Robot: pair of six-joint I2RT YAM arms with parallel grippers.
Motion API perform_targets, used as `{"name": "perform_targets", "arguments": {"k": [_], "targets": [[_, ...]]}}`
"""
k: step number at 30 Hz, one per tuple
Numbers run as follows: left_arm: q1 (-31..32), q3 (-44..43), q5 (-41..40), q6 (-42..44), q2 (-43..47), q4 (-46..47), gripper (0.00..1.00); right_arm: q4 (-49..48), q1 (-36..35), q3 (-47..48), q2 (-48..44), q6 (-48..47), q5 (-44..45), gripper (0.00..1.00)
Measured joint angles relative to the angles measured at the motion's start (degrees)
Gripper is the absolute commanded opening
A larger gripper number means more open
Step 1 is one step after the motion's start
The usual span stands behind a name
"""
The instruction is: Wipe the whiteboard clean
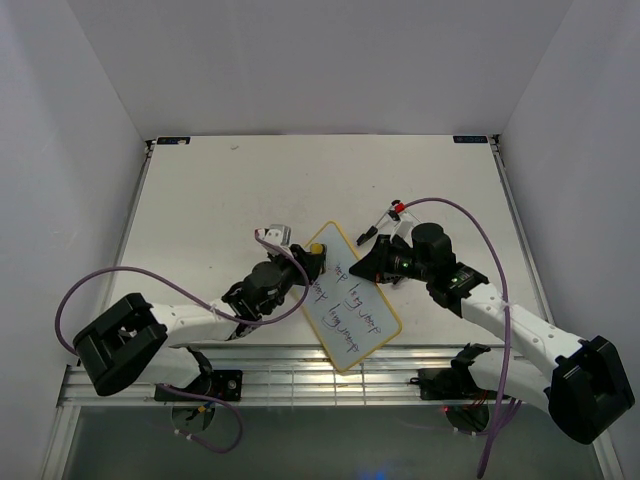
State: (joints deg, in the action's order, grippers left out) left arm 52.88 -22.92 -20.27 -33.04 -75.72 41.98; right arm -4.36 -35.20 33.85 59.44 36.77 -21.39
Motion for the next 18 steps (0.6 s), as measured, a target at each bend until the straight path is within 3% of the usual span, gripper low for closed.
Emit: {"name": "perform_targets", "arguments": {"k": [11,18], "targets": [[-2.8,1.9,0.3,0.9,0.4,1.9,0.16,-0.5,-0.4,0.0,-0.5,0.3,0.0,0.08],[4.6,2.4,-2.3,3.8,0.1,5.0,0.16,-0.6,-0.9,-0.6,-0.5,0.6,0.1,0.08]]}}
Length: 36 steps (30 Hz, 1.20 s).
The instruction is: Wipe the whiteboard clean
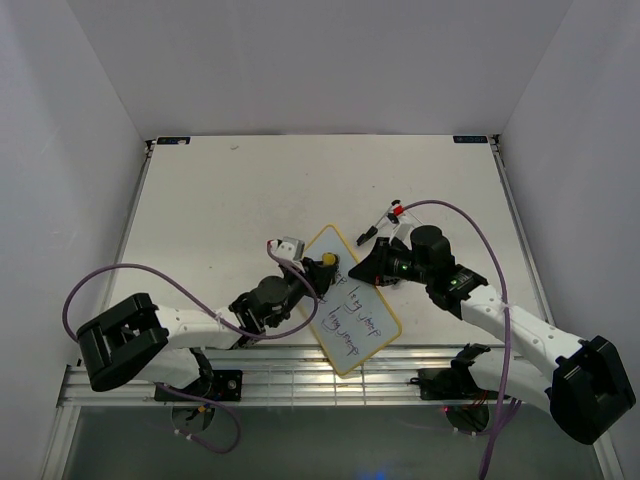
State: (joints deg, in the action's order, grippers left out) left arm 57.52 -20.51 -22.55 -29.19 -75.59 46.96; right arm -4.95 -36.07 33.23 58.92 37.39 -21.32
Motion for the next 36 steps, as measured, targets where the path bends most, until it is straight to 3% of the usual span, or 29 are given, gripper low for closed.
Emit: {"name": "perform_targets", "arguments": {"k": [5,11,20,26,36], "targets": [[6.4,-2.5,-2.0,2.8,-1.6,1.3,0.16,0.1,-0.3,-0.4,0.1,0.0,0.3,0.08],[7.4,-2.9,-4.6,3.4,-2.1,2.1,0.17,-0.3,-0.3,-0.4,0.0,0.0,0.5,0.08],[-1.7,0.2,-3.6,-0.4,-1.4,2.6,0.16,-1.1,-0.7,-0.4,-0.1,0.3,0.8,0.08],[-1.9,0.2,-3.6,-0.6,-1.5,2.2,0.14,-1.2,-1.0,-0.4,-0.1,0.9,1.2,0.08],[11.2,-0.2,-9.0,2.9,-3.7,4.1,0.14,0.9,-1.2,-0.4,-0.6,1.7,3.4,0.08]]}}
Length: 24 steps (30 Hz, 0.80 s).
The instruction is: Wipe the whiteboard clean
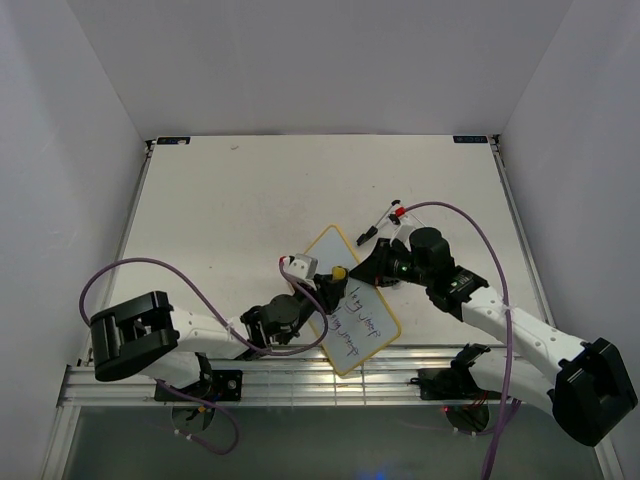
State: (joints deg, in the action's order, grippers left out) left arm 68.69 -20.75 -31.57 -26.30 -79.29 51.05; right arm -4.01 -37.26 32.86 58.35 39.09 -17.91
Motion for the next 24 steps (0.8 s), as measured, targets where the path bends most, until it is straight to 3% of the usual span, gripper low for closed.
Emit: {"name": "perform_targets", "arguments": {"k": [8,17,24], "targets": [[2.7,0.0,-3.2,-0.1,-0.8,1.9,0.15,0.9,-0.2,0.0,-1.3,0.1,0.5,0.08],[-7.2,0.1,0.5,-4.2,2.8,-2.8,0.15,-1.2,-0.5,0.0,-2.4,1.2,2.1,0.08],[-7.3,0.0,1.7,-4.4,2.8,-4.5,0.13,-0.6,-1.1,0.0,-2.4,1.3,2.9,0.08]]}}
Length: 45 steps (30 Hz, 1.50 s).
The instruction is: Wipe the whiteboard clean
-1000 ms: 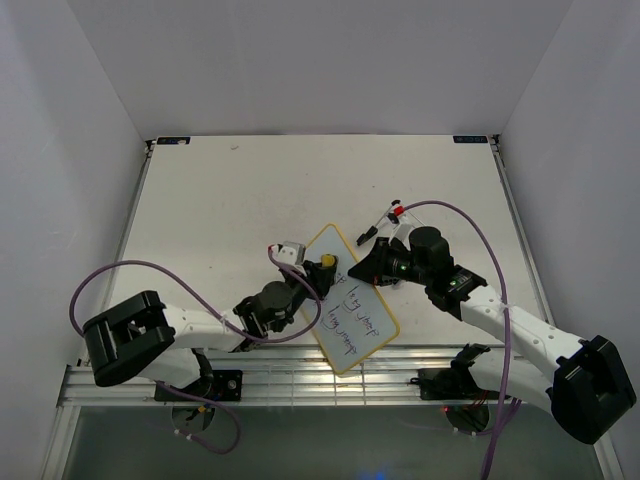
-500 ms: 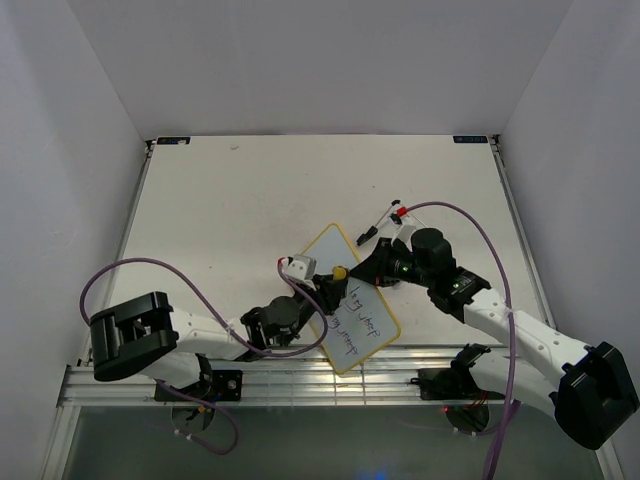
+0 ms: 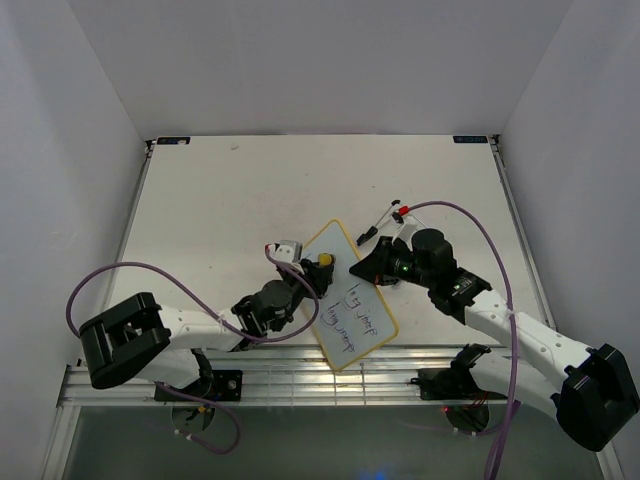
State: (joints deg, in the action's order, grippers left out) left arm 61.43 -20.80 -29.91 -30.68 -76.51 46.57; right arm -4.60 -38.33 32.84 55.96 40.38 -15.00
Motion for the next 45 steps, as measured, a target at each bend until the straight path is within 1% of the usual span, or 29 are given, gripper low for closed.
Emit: {"name": "perform_targets", "arguments": {"k": [2,7,10,18,25,33,40,45], "targets": [[1.5,-0.2,-1.0,1.0,-0.3,0.0,0.13,0.5,0.0,0.0,0.0,0.0,0.0,0.08],[9.3,-0.4,-2.5,4.5,-1.8,1.6,0.13,1.7,0.0,0.0,0.1,0.0,1.2,0.08],[12.3,-0.4,-3.9,5.3,-3.0,3.2,0.13,1.7,-0.1,0.0,0.1,0.2,2.1,0.08],[15.0,-0.5,-8.1,6.1,-7.2,7.8,0.13,1.7,-0.2,0.0,1.6,1.4,3.7,0.08],[17.1,-3.4,-12.6,10.5,-10.1,7.9,0.13,1.7,-0.2,0.0,1.8,2.1,5.6,0.08],[22.8,-7.0,-14.0,14.7,-11.2,7.9,0.13,1.5,-0.5,0.0,1.8,2.0,5.7,0.08],[23.4,-6.4,-14.2,14.8,-10.6,8.3,0.14,1.1,-1.2,0.0,1.8,1.6,5.5,0.08],[19.1,-1.3,-9.9,11.3,-6.4,9.4,0.14,-0.7,-2.4,0.0,1.8,1.6,6.0,0.08]]}}
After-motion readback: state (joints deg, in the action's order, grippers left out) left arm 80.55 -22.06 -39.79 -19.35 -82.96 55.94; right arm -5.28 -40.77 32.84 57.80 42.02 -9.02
